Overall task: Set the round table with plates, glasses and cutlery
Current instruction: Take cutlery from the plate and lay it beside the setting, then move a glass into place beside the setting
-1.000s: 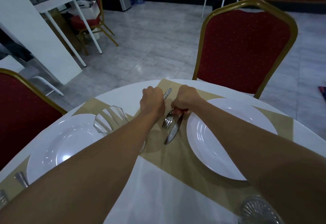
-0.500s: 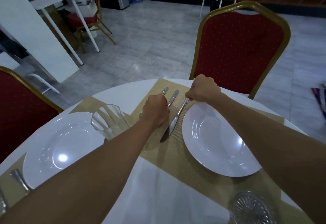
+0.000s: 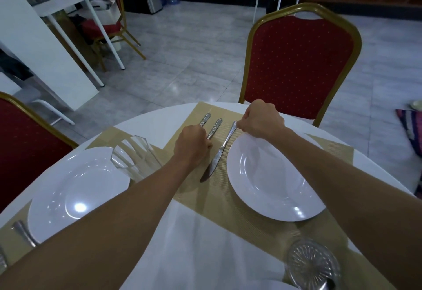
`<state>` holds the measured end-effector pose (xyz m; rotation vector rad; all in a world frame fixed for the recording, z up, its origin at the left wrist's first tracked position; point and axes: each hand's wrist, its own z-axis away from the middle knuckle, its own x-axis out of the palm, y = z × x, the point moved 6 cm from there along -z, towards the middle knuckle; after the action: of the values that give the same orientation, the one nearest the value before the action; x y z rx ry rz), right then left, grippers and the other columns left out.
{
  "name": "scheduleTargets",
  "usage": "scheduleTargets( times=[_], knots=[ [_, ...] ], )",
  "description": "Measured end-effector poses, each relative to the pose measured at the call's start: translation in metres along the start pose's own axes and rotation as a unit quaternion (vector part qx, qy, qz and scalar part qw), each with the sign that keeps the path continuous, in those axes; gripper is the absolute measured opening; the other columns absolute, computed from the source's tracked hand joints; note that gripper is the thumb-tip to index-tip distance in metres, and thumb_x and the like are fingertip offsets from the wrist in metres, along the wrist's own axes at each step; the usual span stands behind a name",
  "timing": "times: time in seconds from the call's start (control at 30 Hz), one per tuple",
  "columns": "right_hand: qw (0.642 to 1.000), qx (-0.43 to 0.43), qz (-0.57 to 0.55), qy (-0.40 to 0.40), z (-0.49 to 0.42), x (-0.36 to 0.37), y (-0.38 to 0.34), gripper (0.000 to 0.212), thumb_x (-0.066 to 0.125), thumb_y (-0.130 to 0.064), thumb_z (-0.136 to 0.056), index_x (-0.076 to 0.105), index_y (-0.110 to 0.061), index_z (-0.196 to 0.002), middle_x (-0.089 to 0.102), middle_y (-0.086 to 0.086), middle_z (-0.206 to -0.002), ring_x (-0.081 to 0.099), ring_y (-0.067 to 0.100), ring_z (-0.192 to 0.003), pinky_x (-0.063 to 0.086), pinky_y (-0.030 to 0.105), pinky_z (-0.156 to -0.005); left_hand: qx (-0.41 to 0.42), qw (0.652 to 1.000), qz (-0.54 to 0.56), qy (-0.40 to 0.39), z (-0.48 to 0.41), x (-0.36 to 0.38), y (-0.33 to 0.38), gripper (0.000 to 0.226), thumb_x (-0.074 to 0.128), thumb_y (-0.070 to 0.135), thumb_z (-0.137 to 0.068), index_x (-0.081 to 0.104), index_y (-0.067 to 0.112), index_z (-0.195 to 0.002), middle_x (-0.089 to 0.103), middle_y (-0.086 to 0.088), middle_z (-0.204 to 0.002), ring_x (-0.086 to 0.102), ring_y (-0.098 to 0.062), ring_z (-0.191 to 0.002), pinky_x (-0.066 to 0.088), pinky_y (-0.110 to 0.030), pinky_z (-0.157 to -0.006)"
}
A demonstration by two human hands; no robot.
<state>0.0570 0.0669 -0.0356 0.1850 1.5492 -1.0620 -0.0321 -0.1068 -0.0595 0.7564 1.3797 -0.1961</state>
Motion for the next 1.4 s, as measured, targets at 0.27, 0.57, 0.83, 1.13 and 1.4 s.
scheduleTargets(
  times=[0.27, 0.57, 0.83, 1.13, 1.4],
  knots=[
    [0.999, -0.008, -0.037, 0.002, 0.027, -0.009, 0.004, 0.016, 0.070, -0.030, -0.079, 0.071, -0.014, -0.083, 0.071, 0.001, -0.079, 0.068, 0.020, -0.073, 0.060, 0.040, -0.071, 0.008, 1.000, -0.017, -0.007, 0.012, -0.011, 0.008, 0.047, 0.064, 0.015, -0.085, 0.030, 0.015, -0.054, 0.038, -0.002, -0.061, 0.044, -0.027, -0.065, 0.034, -0.034, -0.056],
    [0.998, -0.005, -0.053, -0.037, 0.094, -0.012, -0.006, 0.015, 0.065, -0.030, -0.075, 0.070, -0.017, -0.081, 0.070, -0.001, -0.083, 0.066, 0.021, -0.080, 0.054, 0.031, -0.065, 0.081, 0.995, 0.062, -0.003, 0.051, -0.028, 0.040, 0.038, 0.066, 0.006, -0.075, 0.035, 0.012, -0.053, 0.039, -0.011, -0.052, 0.029, -0.024, -0.058, 0.033, -0.039, -0.055],
    [0.996, 0.010, -0.070, -0.061, 0.195, -0.027, -0.003, 0.006, 0.065, -0.023, -0.081, 0.070, -0.021, -0.080, 0.069, -0.001, -0.085, 0.066, 0.020, -0.080, 0.050, 0.030, -0.065, 0.115, 0.988, 0.074, -0.072, 0.134, -0.019, 0.057, 0.009, 0.045, 0.020, -0.072, 0.047, 0.028, -0.069, 0.046, 0.001, -0.063, 0.038, -0.017, -0.063, 0.052, -0.041, -0.080],
    [0.988, 0.093, -0.085, -0.090, 0.315, -0.053, 0.044, 0.014, 0.064, -0.020, -0.081, 0.073, -0.015, -0.071, 0.072, 0.002, -0.073, 0.069, 0.020, -0.075, 0.057, 0.036, -0.076, 0.076, 0.965, 0.129, -0.216, 0.244, -0.040, 0.080, 0.021, 0.066, 0.015, -0.085, 0.077, 0.012, -0.103, 0.075, -0.003, -0.104, 0.067, -0.015, -0.100, 0.043, -0.018, -0.082],
    [0.977, 0.136, -0.128, -0.102, 0.407, -0.056, 0.058, 0.017, 0.068, -0.015, -0.079, 0.072, -0.028, -0.069, 0.066, -0.015, -0.065, 0.064, 0.008, -0.066, 0.056, 0.027, -0.074, 0.096, 0.943, 0.081, -0.309, 0.316, -0.051, 0.085, 0.026, 0.070, 0.015, -0.082, 0.076, 0.012, -0.107, 0.074, -0.004, -0.107, 0.066, -0.015, -0.101, 0.048, -0.019, -0.084]
  ],
)
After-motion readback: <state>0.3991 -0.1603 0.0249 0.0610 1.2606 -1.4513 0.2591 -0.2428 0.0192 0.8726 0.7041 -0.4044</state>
